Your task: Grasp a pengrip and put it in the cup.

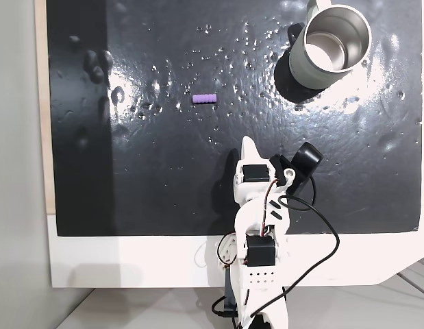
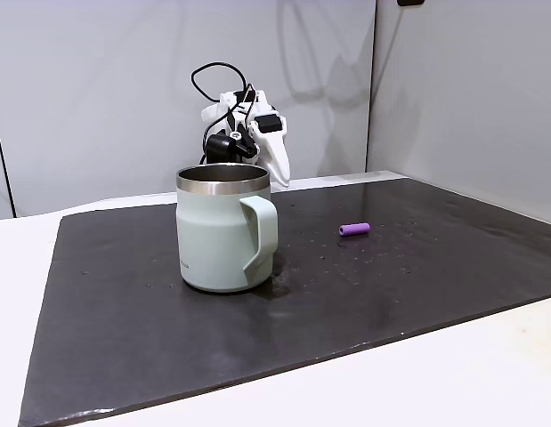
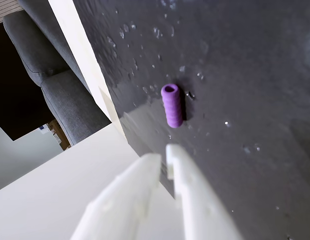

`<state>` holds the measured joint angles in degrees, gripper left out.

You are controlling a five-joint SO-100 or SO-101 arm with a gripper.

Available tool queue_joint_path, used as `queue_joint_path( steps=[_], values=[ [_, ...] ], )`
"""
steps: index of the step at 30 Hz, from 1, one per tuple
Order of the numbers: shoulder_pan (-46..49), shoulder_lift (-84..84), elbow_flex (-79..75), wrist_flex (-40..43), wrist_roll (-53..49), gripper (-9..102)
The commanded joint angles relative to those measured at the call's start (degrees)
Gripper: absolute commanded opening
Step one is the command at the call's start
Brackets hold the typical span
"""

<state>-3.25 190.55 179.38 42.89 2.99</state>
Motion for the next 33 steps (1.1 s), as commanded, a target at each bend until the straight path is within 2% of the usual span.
queue_joint_path(
  steps=[1, 13, 17, 21, 25, 33],
  values=[
    [-0.70, 0.70, 2.02, -2.99, -1.41, 0],
    [-0.97, 0.70, 2.02, -2.90, -2.02, 0],
    [-1.49, 0.70, -3.08, 2.37, -5.19, 0],
    [-5.19, 0.62, -11.95, 9.40, -6.50, 0],
    [-11.16, -2.99, -23.82, 12.92, -6.77, 0],
    [-15.64, -35.07, -54.76, 20.30, -0.44, 0]
  ],
)
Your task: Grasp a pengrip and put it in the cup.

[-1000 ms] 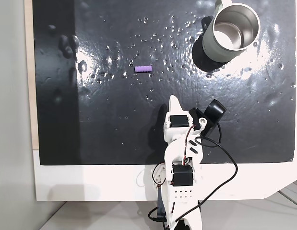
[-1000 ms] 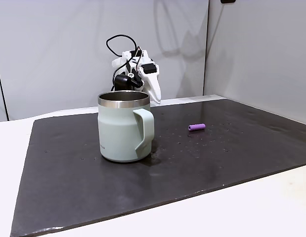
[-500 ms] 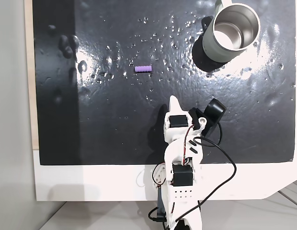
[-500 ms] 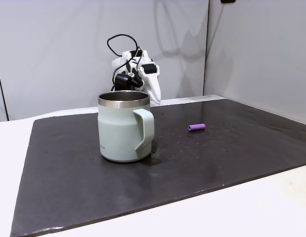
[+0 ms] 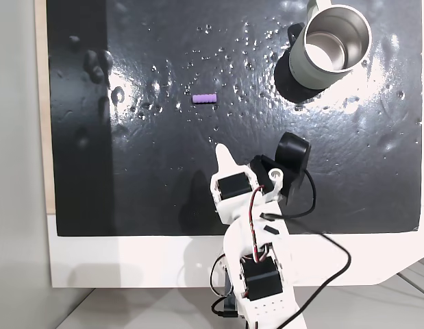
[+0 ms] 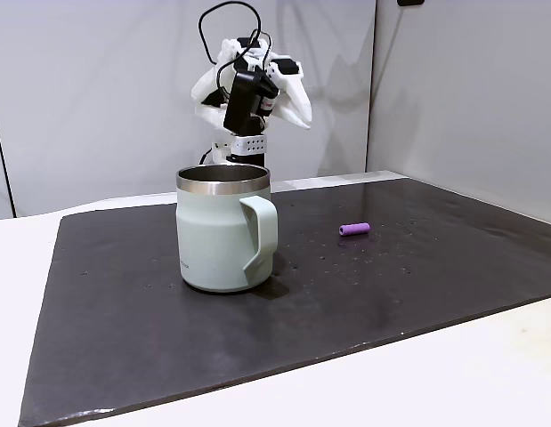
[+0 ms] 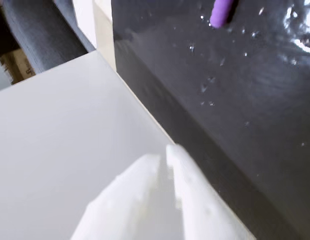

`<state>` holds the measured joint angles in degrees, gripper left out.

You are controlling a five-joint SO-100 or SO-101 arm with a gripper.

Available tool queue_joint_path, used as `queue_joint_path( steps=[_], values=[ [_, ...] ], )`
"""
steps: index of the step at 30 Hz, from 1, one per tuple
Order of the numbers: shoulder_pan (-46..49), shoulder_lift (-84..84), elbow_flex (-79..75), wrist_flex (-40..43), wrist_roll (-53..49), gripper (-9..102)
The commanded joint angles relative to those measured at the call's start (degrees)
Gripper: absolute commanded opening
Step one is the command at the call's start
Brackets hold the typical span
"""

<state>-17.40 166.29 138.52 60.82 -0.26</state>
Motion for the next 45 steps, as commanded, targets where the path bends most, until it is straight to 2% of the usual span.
queue_joint_path(
  steps=[1, 9, 13, 15, 19, 25, 45],
  values=[
    [-1.58, -14.94, -17.93, 3.96, 4.13, 0],
    [-3.08, -46.58, -51.06, 20.92, 16.26, 0],
    [-3.52, -57.92, -61.08, 26.72, 19.51, 4],
    [-3.34, -62.23, -64.16, 28.83, 20.57, 11],
    [-2.55, -66.53, -63.90, 28.04, 20.74, 19],
    [-1.49, -76.11, -66.53, 27.25, 20.74, 24],
    [-2.55, -98.26, -68.12, 16.44, 21.27, 24]
  ],
)
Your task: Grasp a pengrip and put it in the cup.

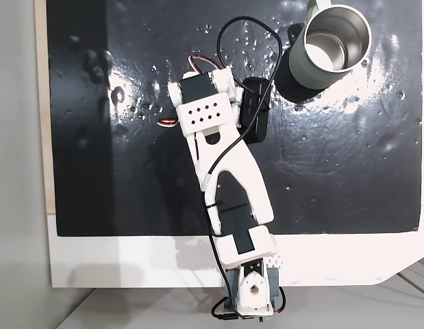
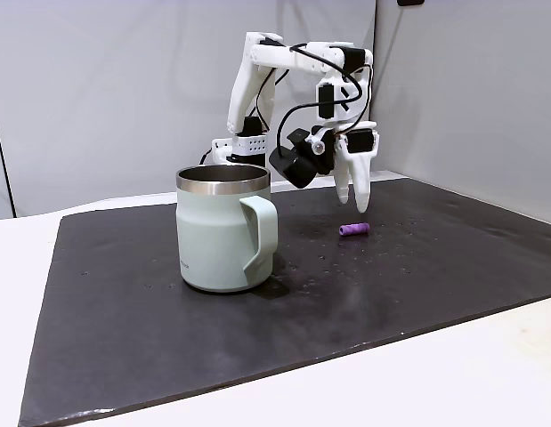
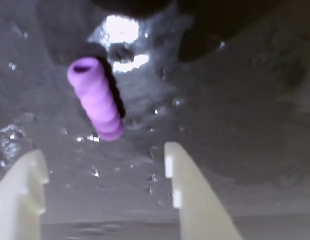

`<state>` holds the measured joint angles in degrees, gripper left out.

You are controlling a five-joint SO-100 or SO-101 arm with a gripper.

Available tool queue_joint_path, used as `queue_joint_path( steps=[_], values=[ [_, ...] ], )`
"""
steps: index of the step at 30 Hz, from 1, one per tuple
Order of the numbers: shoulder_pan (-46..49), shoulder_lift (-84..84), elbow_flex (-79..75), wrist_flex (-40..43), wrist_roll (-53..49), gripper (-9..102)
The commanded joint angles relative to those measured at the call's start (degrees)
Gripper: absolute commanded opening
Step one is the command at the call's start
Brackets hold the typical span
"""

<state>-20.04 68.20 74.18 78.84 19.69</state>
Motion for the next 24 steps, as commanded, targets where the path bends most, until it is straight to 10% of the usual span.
queue_joint_path(
  steps=[1, 24],
  values=[
    [0.18, -0.88, -3.78, -2.02, 1.23, 24],
    [1.67, -6.42, -0.70, -8.61, 0.44, 0]
  ],
)
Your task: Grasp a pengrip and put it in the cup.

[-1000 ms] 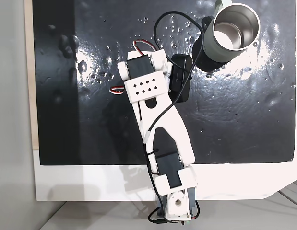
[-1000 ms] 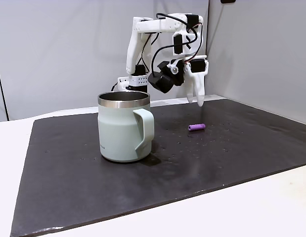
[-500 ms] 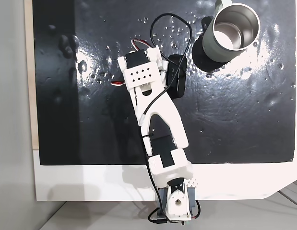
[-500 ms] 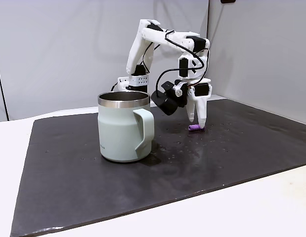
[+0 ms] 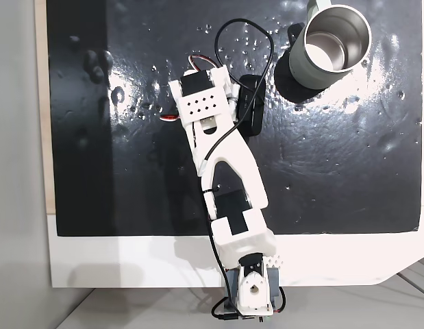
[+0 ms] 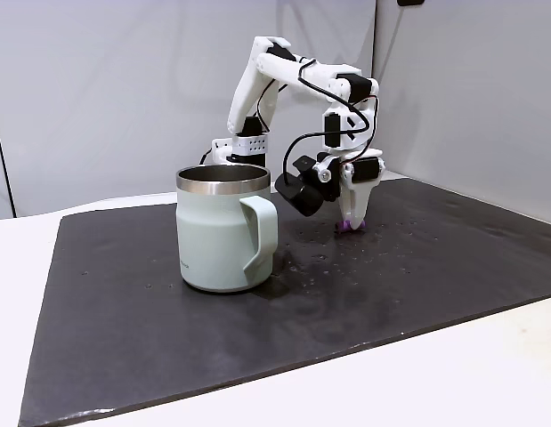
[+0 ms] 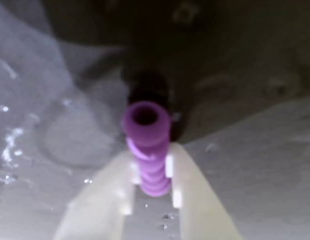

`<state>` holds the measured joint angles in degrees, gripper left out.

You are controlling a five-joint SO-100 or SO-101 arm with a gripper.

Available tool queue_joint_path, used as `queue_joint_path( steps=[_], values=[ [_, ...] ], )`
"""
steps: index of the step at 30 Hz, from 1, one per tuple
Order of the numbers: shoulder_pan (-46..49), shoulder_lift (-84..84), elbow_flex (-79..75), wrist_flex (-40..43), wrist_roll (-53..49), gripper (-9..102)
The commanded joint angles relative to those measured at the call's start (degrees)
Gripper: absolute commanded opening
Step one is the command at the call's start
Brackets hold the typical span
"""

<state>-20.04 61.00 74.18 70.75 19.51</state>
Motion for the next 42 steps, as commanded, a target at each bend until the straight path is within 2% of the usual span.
queue_joint_path(
  steps=[1, 6, 12, 18, 25, 34, 42],
  values=[
    [1.85, 0.88, -0.79, -0.09, 0.62, 0],
    [2.37, 6.42, -3.60, 4.83, 0.00, 0],
    [2.72, 9.14, -27.33, 24.87, -0.97, 0],
    [4.92, 21.18, -26.81, 25.05, -5.36, 0],
    [13.27, 24.61, -28.74, 25.75, -10.37, 0],
    [25.75, 14.68, -47.29, 25.75, -12.74, 0],
    [32.08, 4.66, -59.94, 25.58, -13.10, 0]
  ],
)
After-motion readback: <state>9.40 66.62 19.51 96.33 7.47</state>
